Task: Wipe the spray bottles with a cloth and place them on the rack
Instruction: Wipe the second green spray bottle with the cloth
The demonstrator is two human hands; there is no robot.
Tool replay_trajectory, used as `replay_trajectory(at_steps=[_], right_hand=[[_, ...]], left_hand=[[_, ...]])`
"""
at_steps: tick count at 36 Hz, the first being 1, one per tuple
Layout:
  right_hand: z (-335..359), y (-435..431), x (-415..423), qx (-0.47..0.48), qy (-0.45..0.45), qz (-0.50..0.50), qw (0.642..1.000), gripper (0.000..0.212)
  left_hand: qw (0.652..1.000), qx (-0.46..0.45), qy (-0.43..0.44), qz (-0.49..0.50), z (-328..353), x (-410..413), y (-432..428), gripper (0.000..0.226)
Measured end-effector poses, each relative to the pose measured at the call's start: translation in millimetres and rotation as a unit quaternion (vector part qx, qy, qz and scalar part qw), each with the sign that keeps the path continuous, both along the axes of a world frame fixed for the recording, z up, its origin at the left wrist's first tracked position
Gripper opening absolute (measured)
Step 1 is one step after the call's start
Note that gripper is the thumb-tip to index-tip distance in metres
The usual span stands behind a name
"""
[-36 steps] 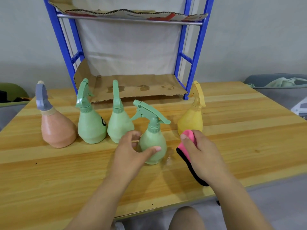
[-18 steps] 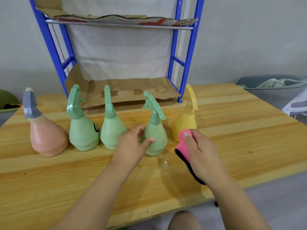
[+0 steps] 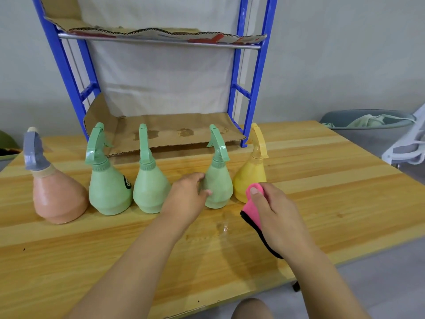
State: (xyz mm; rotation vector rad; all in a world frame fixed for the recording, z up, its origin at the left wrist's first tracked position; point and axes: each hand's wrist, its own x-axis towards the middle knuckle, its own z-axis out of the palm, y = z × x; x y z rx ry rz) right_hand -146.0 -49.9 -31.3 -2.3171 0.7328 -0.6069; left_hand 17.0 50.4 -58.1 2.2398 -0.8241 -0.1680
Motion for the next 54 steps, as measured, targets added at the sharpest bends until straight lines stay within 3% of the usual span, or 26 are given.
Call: replay_trajectory(at_steps=[10, 15, 20, 25, 29, 33, 41, 54], right_hand=[[-4, 9, 10, -0.001, 0.01, 0.033, 0.999, 0.025], [-1, 21, 26, -0.002, 0.011, 0.058, 0.998, 0.019], [7, 34, 43, -0.025, 0.002, 0.087, 0.996, 0.016], [17, 44, 56, -0.043, -0.013, 0.102, 0.994, 0.013], [23, 48, 63, -0.025, -0.017, 0.095, 0.995, 0.018], [25, 48, 64, 0.01, -0.038, 0.088, 0.995, 0.017], [18, 43, 58, -0.025, -0.03, 0.107, 0.993, 0.036], [14, 57, 43, 0.102, -0.117, 0.095, 0.983, 0.01]], left_hand=[[0.997, 0.018, 0.073, 0.013, -1, -9, 59, 0.027], [0.994, -0.056, 0.056, 0.081, 5, -3, 85, 0.013], [0.976, -0.157, 0.021, 0.147, 11, 12, 98, 0.027], [0.972, -0.172, 0.013, 0.161, 20, 29, 93, 0.058], [0.974, -0.162, 0.019, 0.156, 25, 41, 83, 0.066], [0.974, -0.162, 0.038, 0.152, 28, 47, 76, 0.053], [0.972, -0.187, 0.05, 0.134, 30, 46, 80, 0.037], [0.964, -0.234, 0.092, 0.085, 26, 4, 117, 0.022]])
